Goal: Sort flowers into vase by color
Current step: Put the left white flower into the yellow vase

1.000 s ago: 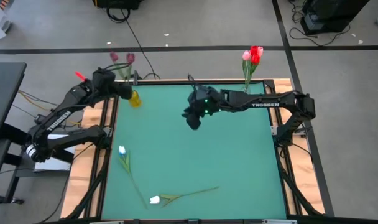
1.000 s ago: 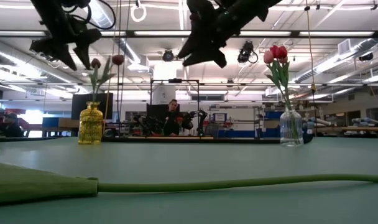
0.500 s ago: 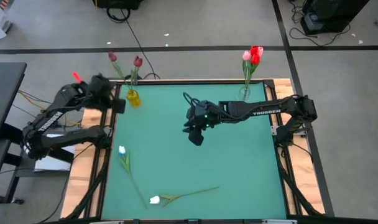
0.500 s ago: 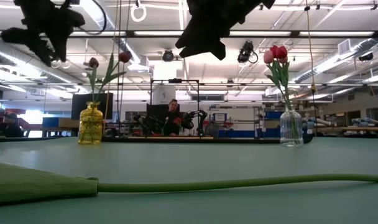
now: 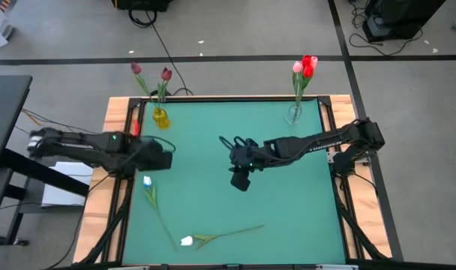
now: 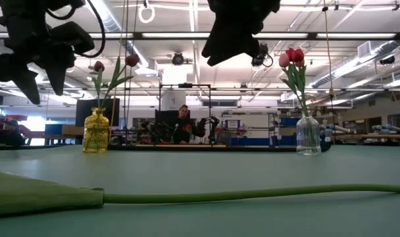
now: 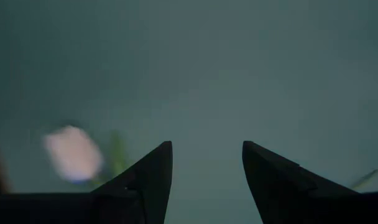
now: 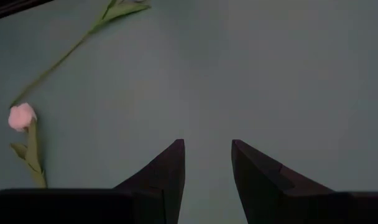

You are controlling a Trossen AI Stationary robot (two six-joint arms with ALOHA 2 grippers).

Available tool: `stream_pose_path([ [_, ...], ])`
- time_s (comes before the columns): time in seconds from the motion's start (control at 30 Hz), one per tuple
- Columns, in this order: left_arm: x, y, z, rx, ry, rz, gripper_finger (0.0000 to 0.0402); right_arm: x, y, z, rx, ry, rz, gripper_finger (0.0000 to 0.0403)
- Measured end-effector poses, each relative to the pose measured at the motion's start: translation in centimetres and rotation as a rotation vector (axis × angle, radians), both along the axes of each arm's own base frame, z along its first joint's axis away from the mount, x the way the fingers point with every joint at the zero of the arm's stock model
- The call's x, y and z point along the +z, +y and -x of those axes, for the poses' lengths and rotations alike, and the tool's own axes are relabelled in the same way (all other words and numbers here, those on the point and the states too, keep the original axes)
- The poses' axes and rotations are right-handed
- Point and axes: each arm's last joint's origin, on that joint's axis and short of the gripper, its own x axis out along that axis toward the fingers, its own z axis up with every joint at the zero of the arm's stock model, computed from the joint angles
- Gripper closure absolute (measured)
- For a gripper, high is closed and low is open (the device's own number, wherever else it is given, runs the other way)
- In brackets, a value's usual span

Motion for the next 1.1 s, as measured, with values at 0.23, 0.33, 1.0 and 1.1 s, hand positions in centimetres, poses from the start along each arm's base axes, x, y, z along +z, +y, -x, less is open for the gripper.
stream_pose_path([
  [0.23,-2.1,-3.8,-2.4,0.007,0.027,0.022,0.0203,0.1,0.7,0.0,0.016,-0.009,0.009,0.0263],
  [0.33,-3.2,-5.5,-3.2,-0.012,0.058,0.027,0.0203,0.0,0.7,0.0,0.026,-0.007,0.002,0.0263],
  [1.0,-4.9,-10.2,-3.9,-0.008,0.171,0.018,0.0203,-0.1,0.8,0.2,0.071,0.025,-0.004,0.0263],
  [1.1,-4.8,-10.7,-3.6,-0.052,0.23,0.122,0.0203,-0.2,0.8,0.2,0.079,0.029,0.004,0.0263],
])
